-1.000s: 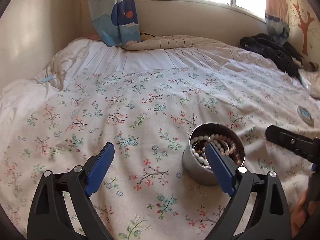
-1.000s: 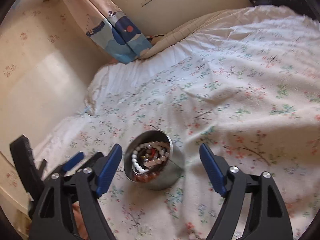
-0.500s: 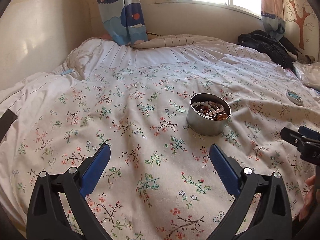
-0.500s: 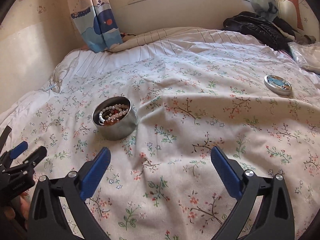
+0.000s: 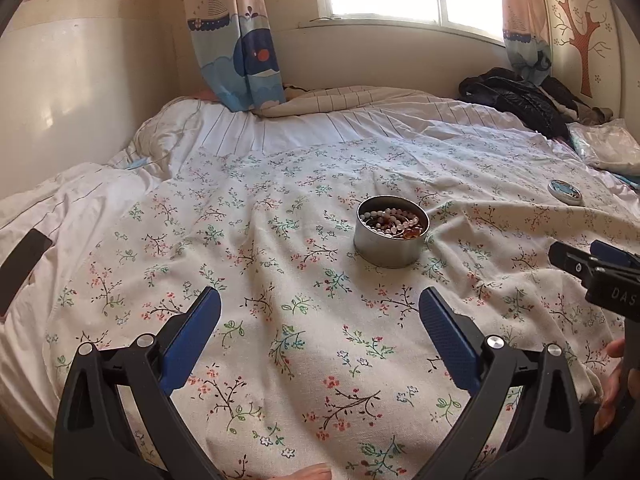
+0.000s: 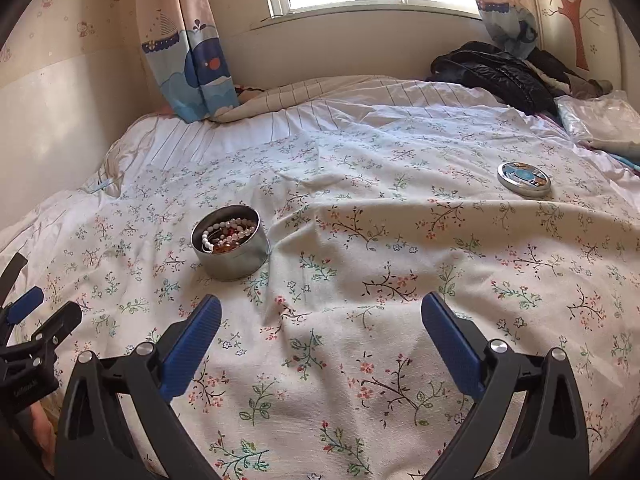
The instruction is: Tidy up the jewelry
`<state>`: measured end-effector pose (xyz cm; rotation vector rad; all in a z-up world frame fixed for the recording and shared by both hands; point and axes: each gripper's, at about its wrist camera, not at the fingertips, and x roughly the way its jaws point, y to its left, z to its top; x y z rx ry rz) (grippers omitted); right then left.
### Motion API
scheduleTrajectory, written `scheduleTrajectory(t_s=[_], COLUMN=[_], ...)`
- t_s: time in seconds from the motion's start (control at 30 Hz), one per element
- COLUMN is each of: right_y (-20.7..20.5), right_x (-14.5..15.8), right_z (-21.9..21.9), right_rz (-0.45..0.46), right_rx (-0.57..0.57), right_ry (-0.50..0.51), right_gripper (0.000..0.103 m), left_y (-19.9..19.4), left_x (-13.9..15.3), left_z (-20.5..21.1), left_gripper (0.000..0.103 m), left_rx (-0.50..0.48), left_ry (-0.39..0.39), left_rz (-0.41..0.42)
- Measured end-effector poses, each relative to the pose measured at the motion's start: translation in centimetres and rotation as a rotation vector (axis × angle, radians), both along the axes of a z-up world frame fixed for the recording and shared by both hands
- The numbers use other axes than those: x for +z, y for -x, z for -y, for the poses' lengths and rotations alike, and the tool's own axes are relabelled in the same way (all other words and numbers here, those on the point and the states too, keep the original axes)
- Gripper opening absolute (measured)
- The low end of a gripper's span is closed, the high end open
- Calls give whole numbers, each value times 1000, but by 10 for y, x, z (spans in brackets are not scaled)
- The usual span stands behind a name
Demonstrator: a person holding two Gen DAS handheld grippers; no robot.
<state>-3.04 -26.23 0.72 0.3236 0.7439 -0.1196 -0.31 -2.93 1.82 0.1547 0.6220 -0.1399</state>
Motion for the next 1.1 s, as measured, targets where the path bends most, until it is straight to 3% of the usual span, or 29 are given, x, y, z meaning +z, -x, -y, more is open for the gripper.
scheduleTrajectory(t_s=[0.17, 0.3, 0.4, 0.53, 0.7, 0.83, 0.9, 1.1], right_y=[3, -8, -17, -14, -3, 26, 31, 8], right_x=[5, 0, -7, -8, 2, 29, 34, 22], right_z=[-5, -13, -16, -14, -10, -7, -9, -10], right_rz=[25, -29, -96, -90, -19, 200, 257, 135], right_rx=[1, 20, 14, 6, -20, -64, -72, -17], right_ry=[22, 70, 97, 89, 86, 88, 120, 93], right_gripper=[96, 96, 96, 96, 96, 96, 96, 96], left_y=[2, -3, -4, -6, -8, -11, -15, -20], left_x=[1, -7, -9, -11, -11, -10, -9, -10], left_z=[1, 5, 4, -3, -9, -11, -13, -10], left_gripper=[95, 95, 95, 95, 95, 95, 95, 95], left_rx=[2, -3, -18, 7, 28, 41, 62, 68], left_ry=[-34, -56, -38, -11, 11, 38, 54, 42], left_rz=[-7, -25, -29, -33, -36, -27, -23, -18])
